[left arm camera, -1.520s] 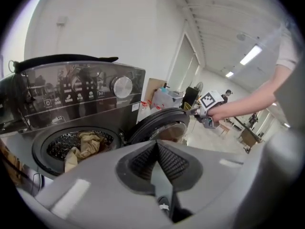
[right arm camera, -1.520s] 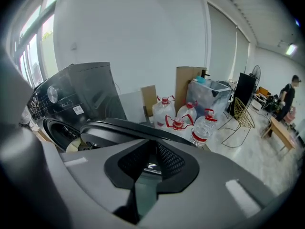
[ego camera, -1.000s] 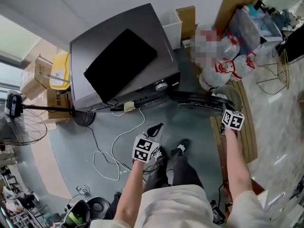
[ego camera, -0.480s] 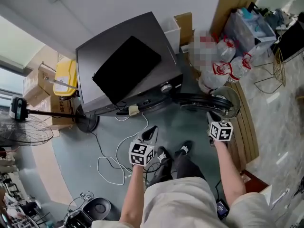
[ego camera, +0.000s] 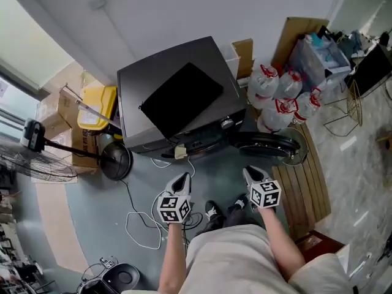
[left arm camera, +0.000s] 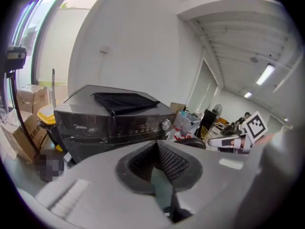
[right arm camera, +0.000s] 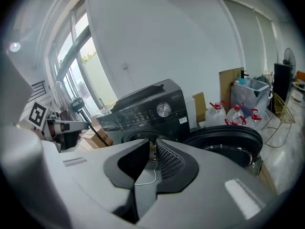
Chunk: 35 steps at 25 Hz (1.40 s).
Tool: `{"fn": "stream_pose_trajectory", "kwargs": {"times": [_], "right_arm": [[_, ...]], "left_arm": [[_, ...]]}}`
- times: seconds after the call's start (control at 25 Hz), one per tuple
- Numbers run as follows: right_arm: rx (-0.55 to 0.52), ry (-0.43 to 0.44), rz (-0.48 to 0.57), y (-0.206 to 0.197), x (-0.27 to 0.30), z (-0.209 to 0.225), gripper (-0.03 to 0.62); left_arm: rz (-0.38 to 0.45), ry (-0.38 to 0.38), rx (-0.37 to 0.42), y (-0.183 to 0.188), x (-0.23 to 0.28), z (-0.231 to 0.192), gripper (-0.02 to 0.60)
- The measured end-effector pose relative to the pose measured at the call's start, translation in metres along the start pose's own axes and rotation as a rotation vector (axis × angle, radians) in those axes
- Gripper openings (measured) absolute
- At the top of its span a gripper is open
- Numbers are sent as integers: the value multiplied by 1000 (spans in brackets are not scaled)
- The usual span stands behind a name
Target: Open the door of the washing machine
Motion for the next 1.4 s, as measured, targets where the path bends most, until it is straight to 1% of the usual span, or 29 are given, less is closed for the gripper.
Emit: {"fn": "stream_pose_trajectory", "kwargs": {"times": [0.12, 0.2, 0.32, 0.48, 0.56, 0.64, 1.08, 1.24, 1.4], "right_arm": [[-11, -9, 48, 13, -4, -28, 26], [-29, -3, 85, 17, -9, -47, 14], [-39, 3, 109, 7, -14, -70, 2], [-69, 27, 83, -14, -12, -91, 0], [-109, 26, 73, -25, -13, -99, 0], [-147, 25, 74, -33, -15, -107, 0], [-150, 47, 37, -61, -20, -125, 0], [-132, 38, 36, -61, -21, -124, 0], [-142, 46, 36, -63, -20, -129, 0]], "left_arm": [[18, 31, -43, 0, -7, -8, 58], [29, 12, -41, -6, -11, -2, 58], [13, -31, 15, -20, -12, 9, 58], [-4, -69, 101, -21, -11, 15, 58], [-7, -80, 120, -23, -15, 16, 58], [-11, -83, 122, -25, -19, 14, 58], [-28, -80, 122, -47, -43, 11, 58], [-26, -74, 117, -49, -47, 10, 58], [-25, -67, 115, -51, -52, 7, 58]]}}
Point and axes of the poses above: the fingertips, and each gripper's own axes: x forward along the fingers, z to its right, y out of its top, the point moved 2 cm from there along -x, backward along the fingers, and after that the axes turned 3 degrees about z, right-handed, at the moved point
